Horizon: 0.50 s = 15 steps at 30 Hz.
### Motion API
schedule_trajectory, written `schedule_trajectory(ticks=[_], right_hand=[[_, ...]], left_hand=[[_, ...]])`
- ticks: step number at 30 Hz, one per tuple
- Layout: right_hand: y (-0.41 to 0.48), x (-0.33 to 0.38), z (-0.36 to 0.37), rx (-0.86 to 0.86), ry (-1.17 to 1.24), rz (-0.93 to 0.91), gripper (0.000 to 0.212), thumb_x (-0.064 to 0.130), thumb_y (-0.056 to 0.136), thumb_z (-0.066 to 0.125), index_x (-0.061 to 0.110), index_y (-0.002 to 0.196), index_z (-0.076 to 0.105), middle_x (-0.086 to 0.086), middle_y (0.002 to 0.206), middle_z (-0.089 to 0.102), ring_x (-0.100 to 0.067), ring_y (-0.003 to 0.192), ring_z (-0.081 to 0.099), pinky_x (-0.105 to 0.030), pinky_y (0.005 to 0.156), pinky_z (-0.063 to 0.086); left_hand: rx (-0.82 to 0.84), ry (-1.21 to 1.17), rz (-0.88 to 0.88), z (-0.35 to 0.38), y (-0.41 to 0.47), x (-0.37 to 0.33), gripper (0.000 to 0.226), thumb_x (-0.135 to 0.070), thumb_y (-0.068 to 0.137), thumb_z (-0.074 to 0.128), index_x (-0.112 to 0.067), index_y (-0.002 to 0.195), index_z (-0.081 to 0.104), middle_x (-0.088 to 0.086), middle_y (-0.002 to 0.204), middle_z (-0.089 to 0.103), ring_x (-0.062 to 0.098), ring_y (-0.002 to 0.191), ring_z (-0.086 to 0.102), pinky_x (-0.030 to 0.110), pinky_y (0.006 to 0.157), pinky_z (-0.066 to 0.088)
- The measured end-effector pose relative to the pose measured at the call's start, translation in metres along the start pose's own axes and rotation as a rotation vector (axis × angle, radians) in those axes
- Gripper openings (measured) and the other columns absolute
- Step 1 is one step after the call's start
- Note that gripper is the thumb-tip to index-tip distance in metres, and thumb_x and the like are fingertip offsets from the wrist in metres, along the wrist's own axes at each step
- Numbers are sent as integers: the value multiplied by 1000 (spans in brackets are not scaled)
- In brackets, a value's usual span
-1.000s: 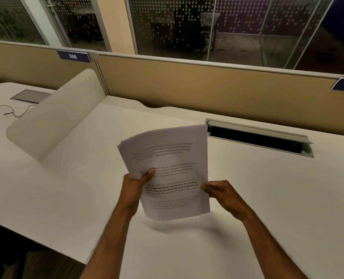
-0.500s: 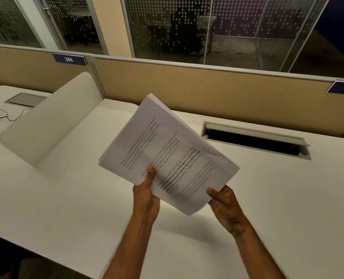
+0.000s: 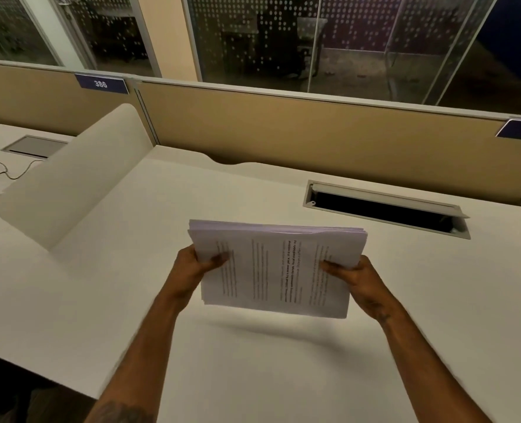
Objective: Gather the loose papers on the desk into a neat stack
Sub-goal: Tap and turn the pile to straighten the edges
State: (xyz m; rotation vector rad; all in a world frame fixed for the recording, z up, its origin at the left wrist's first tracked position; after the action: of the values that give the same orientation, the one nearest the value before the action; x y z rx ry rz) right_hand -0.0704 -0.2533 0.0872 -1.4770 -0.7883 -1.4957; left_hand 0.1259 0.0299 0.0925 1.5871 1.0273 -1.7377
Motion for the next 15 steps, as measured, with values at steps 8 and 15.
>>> schedule_trajectory(ticks=[8, 15], right_hand=[[-1, -29, -2, -108, -13, 24, 39, 29, 71, 88, 25, 108, 78, -3, 104, 80, -16, 96, 75, -21, 70, 59], [-3, -47, 0, -172, -30, 129, 22, 34, 70, 87, 31, 91, 81, 1, 95, 81, -11, 87, 76, -17, 65, 58]], left_hand=[[-228, -87, 7, 17, -22, 45, 24, -39, 75, 85, -22, 90, 79, -3, 87, 82, 13, 79, 75, 22, 62, 58], [-288, -84, -101, 25, -26, 72, 10, -30, 83, 81, -22, 89, 80, -3, 84, 82, 21, 82, 75, 28, 66, 58]])
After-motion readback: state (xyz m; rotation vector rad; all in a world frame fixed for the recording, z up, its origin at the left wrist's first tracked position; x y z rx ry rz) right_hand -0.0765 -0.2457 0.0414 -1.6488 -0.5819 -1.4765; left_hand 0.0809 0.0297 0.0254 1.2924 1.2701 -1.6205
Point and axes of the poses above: each hand's wrist, its own y-axis towards the middle knuckle, its own z-axis out of the palm, x = y × z, the point moved 2 cm from there along y, towards the middle knuckle
